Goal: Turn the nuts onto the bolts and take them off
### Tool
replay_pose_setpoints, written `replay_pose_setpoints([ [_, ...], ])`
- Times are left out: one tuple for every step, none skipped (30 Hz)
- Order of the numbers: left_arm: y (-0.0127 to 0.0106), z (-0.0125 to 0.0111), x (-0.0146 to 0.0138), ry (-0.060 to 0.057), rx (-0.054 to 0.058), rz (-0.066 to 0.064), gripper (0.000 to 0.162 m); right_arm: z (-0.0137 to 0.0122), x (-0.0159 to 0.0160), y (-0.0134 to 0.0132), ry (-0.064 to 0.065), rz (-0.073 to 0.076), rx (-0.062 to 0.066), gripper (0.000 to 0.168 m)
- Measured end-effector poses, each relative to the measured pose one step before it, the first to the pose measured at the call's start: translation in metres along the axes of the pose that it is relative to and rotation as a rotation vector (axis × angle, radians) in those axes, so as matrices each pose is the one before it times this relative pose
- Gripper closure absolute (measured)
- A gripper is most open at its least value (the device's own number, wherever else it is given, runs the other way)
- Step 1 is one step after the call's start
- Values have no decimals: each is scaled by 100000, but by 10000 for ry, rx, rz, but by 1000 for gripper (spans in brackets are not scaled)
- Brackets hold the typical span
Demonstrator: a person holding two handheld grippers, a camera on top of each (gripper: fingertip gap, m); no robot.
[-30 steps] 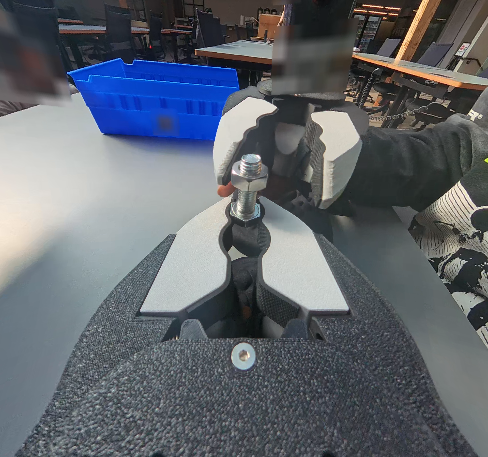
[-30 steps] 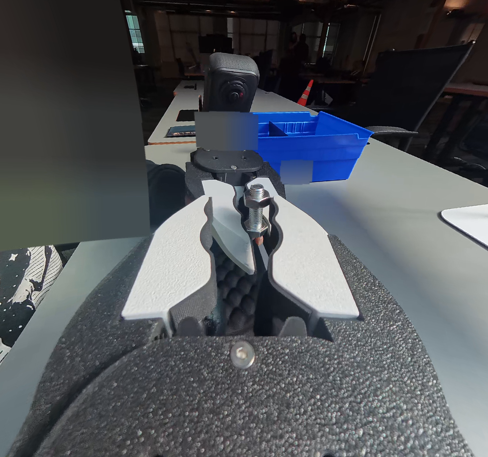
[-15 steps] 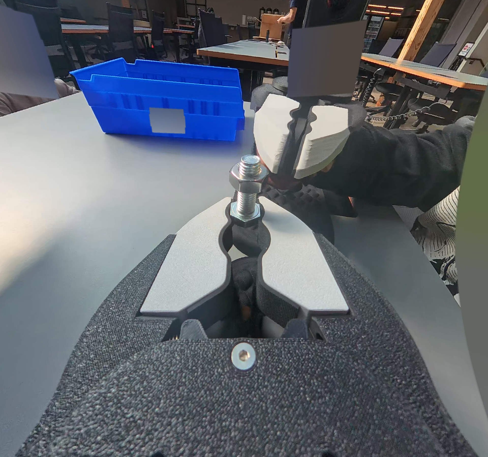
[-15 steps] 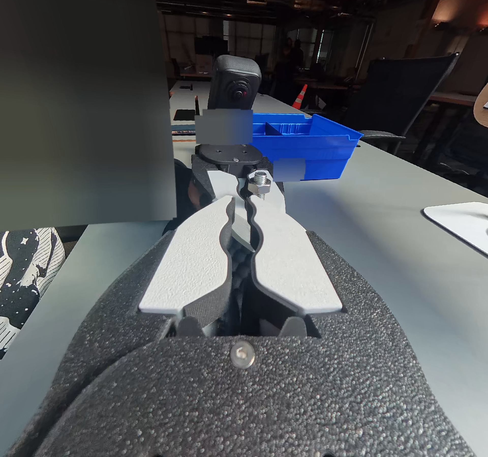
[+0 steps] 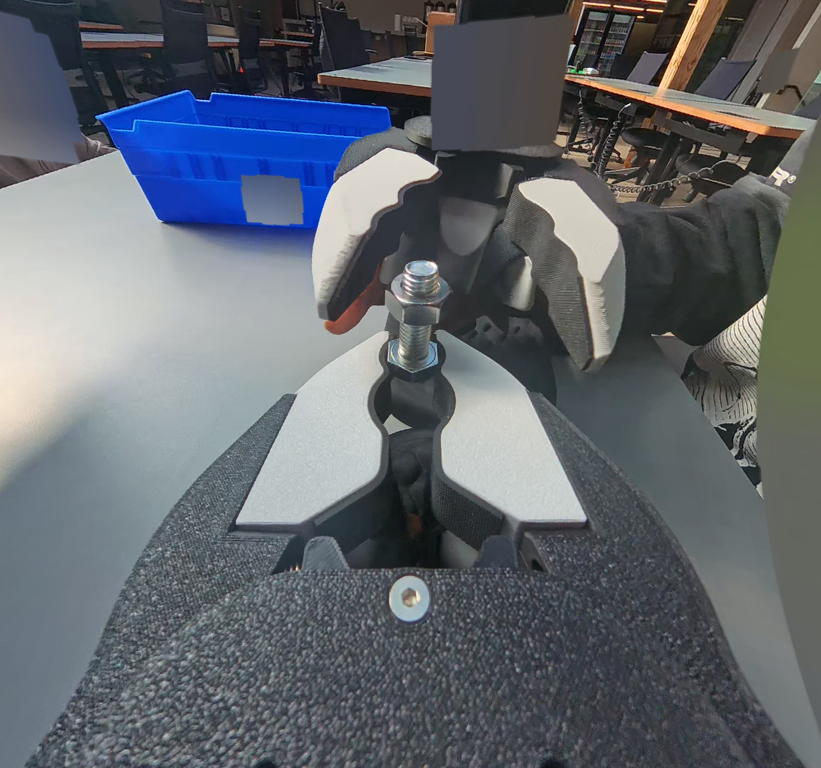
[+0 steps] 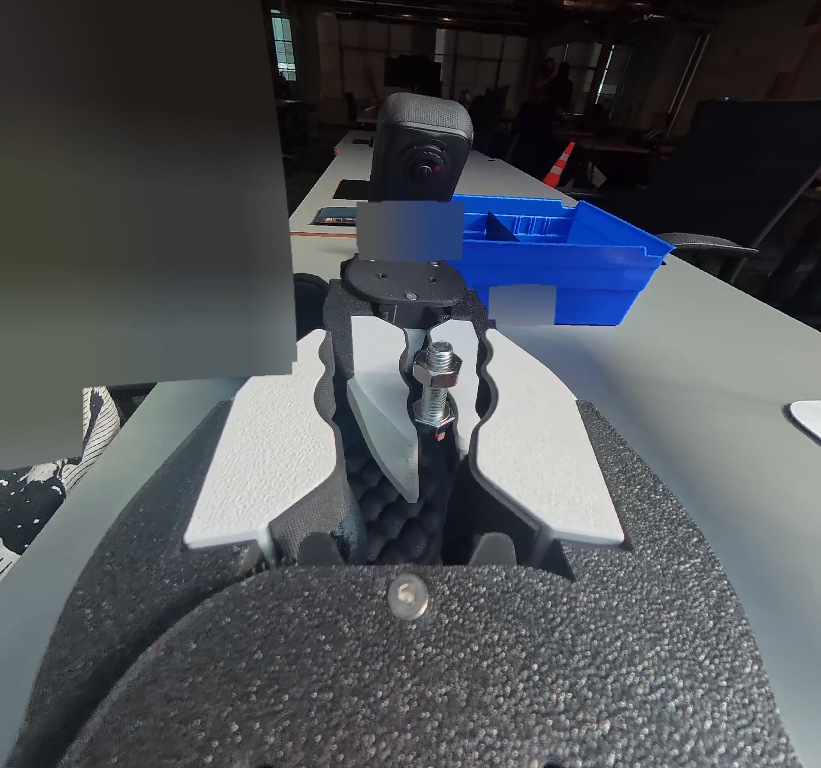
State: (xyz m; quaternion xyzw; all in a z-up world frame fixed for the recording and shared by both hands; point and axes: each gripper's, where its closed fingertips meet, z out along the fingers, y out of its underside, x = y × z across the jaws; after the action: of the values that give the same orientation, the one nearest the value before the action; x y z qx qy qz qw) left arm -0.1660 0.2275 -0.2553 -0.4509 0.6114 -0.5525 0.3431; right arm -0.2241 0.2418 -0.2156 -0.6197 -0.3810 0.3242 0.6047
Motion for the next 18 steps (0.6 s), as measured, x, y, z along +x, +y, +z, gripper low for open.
replay_pose_setpoints([
  [42, 24, 15, 11, -30, 3, 148, 218, -86, 61, -97, -56, -91, 107],
  [31, 19, 35, 31, -29, -1, 148, 154, -24, 58, -42, -73, -97, 107],
  [25, 18, 4, 6, -16, -11, 148, 67, -65, 4, -30, -96, -62, 109],
  [1, -9, -19, -6, 8, -7, 148, -19, -85, -27, -28, -89, -25, 112],
  [-21, -21, 0, 5, 20, -2, 148, -81, 21, -22, 55, -41, 1, 114],
  [-23, -16, -7, -18, 23, 9, 148, -135, 114, 16, 101, -17, -5, 116],
  [-5, -10, 4, -5, 6, 8, 148, -195, 128, 24, 99, -5, 2, 119],
  [-5, -5, -28, -14, 4, -12, 148, -245, 124, 2, 103, 5, 31, 123],
  [-29, -19, -50, -22, 24, -25, 148, -264, 142, -35, 133, 18, 52, 124],
  [-28, -24, -14, 1, 25, -14, 148, -278, 120, -10, 125, 26, 39, 127],
  [1, -10, -21, -22, 9, -2, 148, -280, 43, -10, 87, 19, 36, 130],
  [-8, -12, -15, -17, 9, 0, 148, -274, 64, -20, 116, 28, 41, 131],
  [11, 6, 14, 10, -10, 7, 148, -257, 113, 20, 143, 24, 9, 132],
  [27, 17, 0, -15, -23, 15, 148, -250, 66, 38, 113, 6, -8, 136],
  [14, 15, 0, -9, -4, 4, 148, -249, 30, -23, 84, -4, 24, 139],
  [-20, -17, -14, -2, 18, -13, 148, -252, 41, -27, 91, -9, 10, 145],
  [-22, -20, -37, -17, 19, -22, 148, -260, -94, 3, -9, -28, -15, 156],
  [-20, -29, -27, -10, 18, -18, 148, -223, -236, 2, -108, -23, -33, 164],
])
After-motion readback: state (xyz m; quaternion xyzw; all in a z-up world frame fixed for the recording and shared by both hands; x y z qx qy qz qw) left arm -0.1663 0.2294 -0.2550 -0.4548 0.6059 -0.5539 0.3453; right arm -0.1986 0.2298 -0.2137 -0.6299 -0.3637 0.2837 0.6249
